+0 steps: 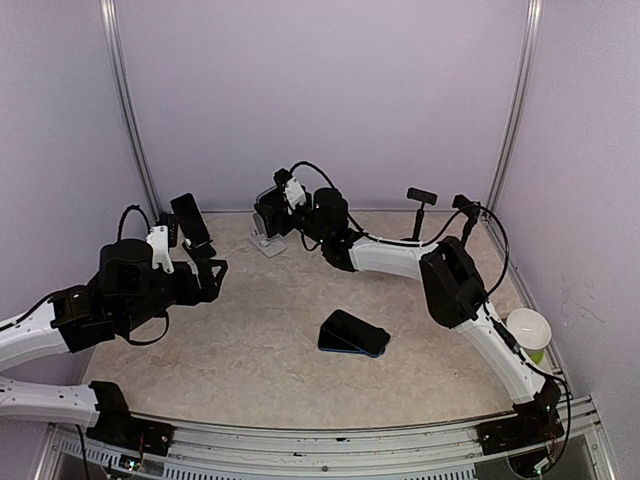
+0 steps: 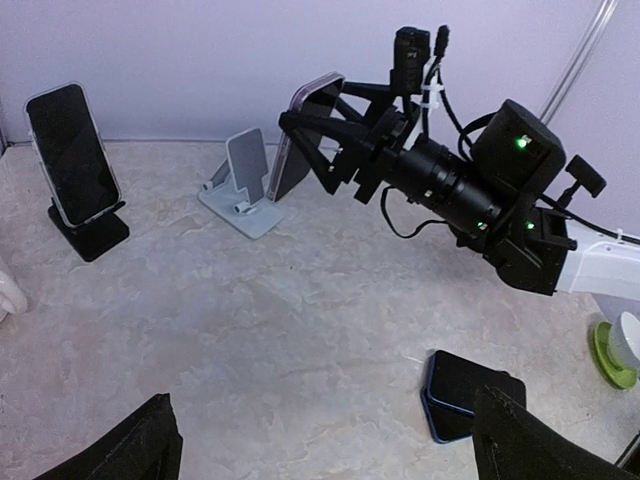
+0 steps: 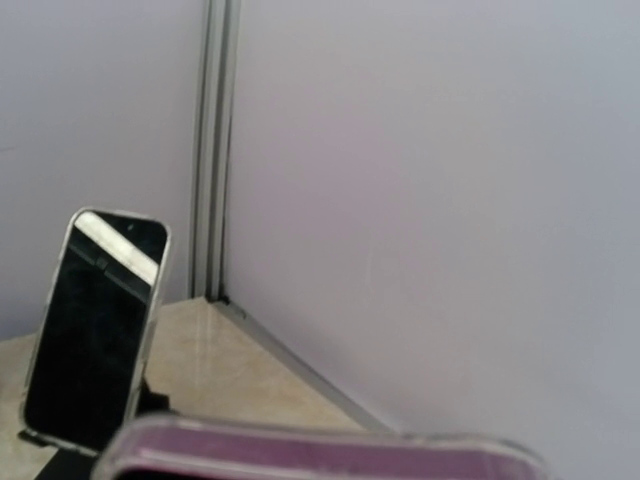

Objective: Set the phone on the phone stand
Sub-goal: Pass from the right arm to the left

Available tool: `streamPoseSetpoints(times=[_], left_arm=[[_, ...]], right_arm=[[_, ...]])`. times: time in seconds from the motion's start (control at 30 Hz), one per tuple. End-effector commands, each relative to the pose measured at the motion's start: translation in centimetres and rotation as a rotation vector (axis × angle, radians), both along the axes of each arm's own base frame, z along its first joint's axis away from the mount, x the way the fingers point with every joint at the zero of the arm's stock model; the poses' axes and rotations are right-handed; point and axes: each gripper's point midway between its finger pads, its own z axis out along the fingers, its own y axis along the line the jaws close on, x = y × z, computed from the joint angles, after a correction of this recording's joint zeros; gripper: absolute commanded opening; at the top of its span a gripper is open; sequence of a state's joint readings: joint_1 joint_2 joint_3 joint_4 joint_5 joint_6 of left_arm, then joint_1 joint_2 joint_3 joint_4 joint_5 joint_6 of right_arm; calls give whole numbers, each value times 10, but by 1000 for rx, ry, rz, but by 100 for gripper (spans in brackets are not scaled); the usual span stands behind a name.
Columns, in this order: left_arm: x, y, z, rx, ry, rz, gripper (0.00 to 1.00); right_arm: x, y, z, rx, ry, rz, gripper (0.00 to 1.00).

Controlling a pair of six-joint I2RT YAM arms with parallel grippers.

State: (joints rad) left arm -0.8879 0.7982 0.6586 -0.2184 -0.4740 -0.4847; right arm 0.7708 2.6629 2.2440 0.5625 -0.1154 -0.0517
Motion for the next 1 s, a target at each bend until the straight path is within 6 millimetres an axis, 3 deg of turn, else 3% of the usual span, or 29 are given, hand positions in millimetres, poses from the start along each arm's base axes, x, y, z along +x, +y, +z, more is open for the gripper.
streamPoseSetpoints(times=[0.0,0.13,0.27,0.43,0.57,0.7,0.97], left_arm=[[20,1,16,8,-34,2,99],[48,8,13,21,-39,14,99],[88,16,2,5,-32,4,99],[135,-11,-11,19,-65,-96,99],[165,-38,-22,81,-78,-184,93],[181,-58,-23,82,-117,-293,83],[199,-68,-50,120,-159,-394,66]], right_arm=[[2,-5,41,120,-106,4,54],[-4,-7,42,140,-69,34,52],[-13,-13,53,168,-23,57,50],[-18,-13,63,168,31,84,49],[-20,-13,69,164,60,91,48],[-18,-15,70,161,97,84,48],[-18,-20,75,149,164,97,48]])
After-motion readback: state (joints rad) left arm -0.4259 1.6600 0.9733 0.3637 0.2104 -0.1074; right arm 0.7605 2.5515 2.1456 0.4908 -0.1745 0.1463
